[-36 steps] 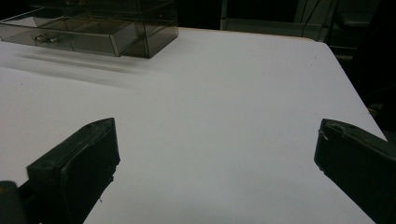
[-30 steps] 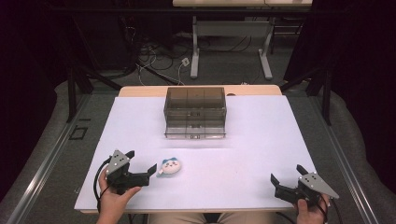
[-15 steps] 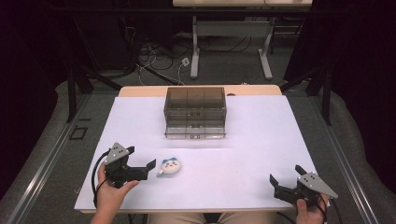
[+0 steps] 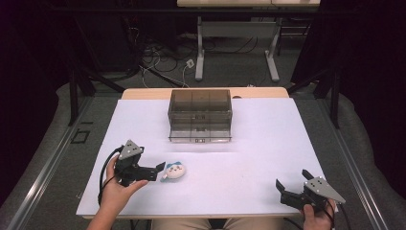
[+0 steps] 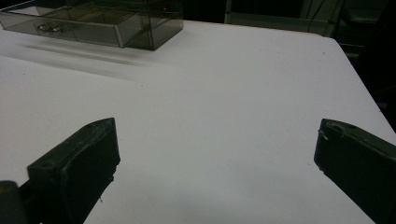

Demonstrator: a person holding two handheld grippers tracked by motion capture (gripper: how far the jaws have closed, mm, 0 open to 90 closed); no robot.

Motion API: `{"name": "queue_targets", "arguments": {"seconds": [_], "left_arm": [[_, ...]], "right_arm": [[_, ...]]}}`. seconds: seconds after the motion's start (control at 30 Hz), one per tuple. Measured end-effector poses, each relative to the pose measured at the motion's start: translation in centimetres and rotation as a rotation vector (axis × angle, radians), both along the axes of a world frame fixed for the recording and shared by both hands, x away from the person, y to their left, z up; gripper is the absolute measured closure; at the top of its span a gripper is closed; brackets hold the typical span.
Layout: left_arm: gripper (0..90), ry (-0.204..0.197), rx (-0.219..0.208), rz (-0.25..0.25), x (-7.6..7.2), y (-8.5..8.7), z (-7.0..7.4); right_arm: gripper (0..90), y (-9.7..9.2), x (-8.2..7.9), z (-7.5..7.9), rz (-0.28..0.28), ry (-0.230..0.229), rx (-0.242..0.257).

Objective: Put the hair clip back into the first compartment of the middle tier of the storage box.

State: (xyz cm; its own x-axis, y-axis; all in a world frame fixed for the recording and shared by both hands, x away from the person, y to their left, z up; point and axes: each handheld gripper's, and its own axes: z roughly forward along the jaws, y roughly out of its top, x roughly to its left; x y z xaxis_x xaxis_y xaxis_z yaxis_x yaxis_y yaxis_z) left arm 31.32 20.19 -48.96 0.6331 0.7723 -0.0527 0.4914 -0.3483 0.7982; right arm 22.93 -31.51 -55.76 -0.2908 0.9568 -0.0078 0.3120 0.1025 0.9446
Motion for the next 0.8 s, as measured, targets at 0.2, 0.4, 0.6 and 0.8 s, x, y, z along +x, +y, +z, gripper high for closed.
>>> {"name": "queue_targets", "arguments": {"seconds": [0.2, 0.4, 0.6, 0.8], "left_arm": [[4.4, 0.039, 0.002, -0.020, 0.4, -0.6, -0.1], [4.8, 0.054, -0.004, 0.001, 0.7, -1.0, -0.1], [5.0, 0.063, 0.012, 0.011, 0.9, -1.2, -0.1], [6.2, 0.085, 0.007, 0.004, 1.2, -1.5, -0.3]], "right_arm": [[0.0, 0.1, 0.0, 0.0, 0.004, 0.008, -0.001], [0.0, 0.2, 0.1, -0.1, 0.009, 0.003, -0.002], [0.0, 0.2, 0.1, -0.2, 0.008, 0.004, -0.008], [0.1, 0.3, 0.1, -0.2, 0.016, 0.007, -0.014]]}}
